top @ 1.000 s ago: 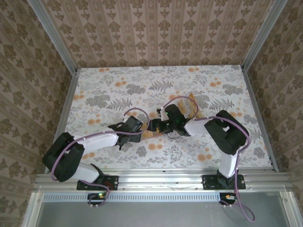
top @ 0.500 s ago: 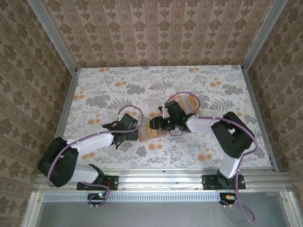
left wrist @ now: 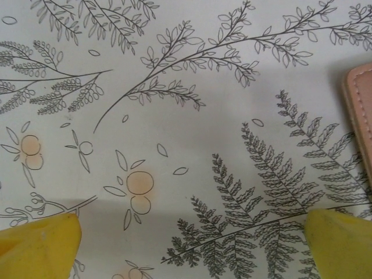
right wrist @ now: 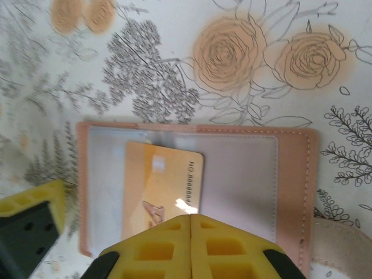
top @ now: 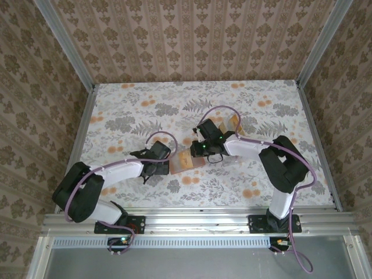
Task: Put the credit cards into the card holder
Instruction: Insert the credit card into the card slot.
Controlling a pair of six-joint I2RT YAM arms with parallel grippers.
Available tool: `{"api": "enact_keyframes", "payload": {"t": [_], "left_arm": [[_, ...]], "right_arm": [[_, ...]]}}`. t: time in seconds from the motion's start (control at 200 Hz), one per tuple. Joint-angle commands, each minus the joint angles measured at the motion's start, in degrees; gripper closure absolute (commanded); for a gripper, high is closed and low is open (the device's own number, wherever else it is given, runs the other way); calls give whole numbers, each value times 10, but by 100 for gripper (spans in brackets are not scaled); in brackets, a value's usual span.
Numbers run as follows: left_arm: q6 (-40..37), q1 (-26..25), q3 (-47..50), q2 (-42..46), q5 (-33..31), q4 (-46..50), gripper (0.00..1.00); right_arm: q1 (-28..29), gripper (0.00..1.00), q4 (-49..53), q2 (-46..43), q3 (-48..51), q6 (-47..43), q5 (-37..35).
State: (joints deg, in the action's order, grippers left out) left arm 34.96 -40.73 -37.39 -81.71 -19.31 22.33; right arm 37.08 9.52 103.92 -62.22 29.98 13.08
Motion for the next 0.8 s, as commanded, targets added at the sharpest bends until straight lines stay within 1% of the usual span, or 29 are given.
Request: {"api": "enact_keyframes", "payload": {"t": [0.0,0.265,0.795], "left_arm": [[7,5,-18,-15,-9,22,0],[5,5,-23,-33,-6,14,0],[-3,6,-34,-64,2,-6,0]], "right_arm": [[7,96,52,26,-23,-25,-37],[25,97,61,61,-49,-30,-35],[56,99,58,92,-83,-18,-25]]}}
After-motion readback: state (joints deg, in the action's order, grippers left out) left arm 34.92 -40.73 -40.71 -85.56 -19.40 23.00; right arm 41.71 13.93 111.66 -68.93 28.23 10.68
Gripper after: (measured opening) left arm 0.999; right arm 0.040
